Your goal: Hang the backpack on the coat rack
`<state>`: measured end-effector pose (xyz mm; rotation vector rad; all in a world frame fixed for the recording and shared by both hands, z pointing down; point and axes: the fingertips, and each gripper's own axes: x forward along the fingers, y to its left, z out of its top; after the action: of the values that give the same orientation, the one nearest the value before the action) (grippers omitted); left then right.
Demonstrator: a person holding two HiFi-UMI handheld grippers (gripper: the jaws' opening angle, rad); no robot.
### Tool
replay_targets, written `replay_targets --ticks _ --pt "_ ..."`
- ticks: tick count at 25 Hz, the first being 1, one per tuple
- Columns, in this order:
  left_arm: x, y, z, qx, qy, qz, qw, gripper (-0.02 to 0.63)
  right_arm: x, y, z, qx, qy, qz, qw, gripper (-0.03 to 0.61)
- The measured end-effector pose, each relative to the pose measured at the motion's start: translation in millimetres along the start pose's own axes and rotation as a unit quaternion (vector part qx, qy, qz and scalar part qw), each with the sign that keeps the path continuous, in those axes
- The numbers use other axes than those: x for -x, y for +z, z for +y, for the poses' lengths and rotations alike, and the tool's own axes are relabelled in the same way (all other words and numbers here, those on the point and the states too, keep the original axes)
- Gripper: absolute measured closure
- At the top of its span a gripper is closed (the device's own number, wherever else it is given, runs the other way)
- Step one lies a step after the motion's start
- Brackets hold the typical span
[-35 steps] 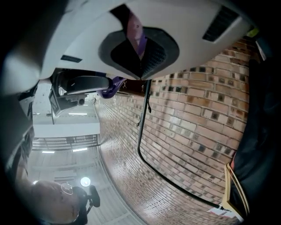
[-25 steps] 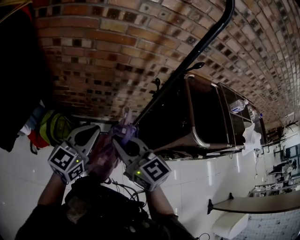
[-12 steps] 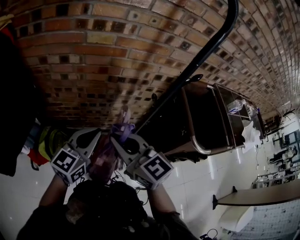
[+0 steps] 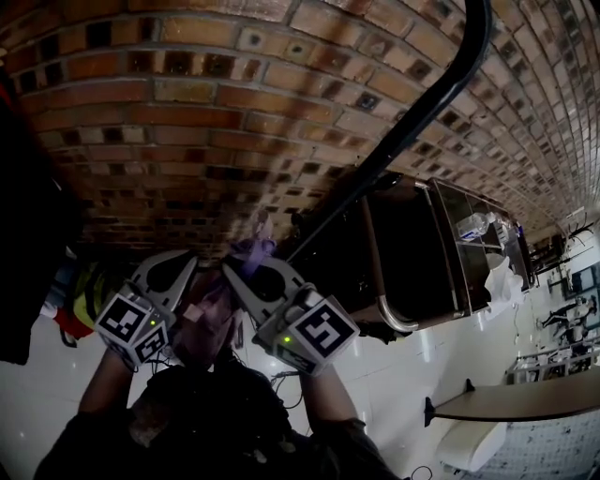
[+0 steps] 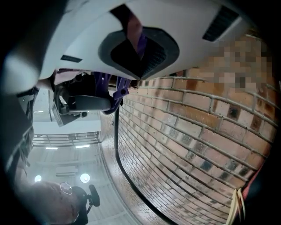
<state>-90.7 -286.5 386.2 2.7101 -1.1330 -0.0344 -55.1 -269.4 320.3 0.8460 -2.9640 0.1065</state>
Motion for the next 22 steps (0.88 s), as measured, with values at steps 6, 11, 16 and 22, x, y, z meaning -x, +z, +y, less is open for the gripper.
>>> replay_targets --ticks 6,11,16,22 --pt "-28 14 10 -0.007 0.019 -0.007 0.9998 0.600 -4 25 -23 0.011 0.034 0.005 0.999 0.541" --pt "-50 22 18 -0.012 0.027 0.006 0.9995 0.600 2 42 -43 0.017 0.046 -0.013 0.999 0.541" --pt "-67 32 23 -0.015 0.031 0.010 0.9994 0.600 5 57 -56 0.020 0.050 -0.018 0.998 0.541" --pt "-84 43 28 -0.015 0.027 -0.007 0.9995 0.600 23 66 -70 0.013 0.029 -0.030 0.999 0.541"
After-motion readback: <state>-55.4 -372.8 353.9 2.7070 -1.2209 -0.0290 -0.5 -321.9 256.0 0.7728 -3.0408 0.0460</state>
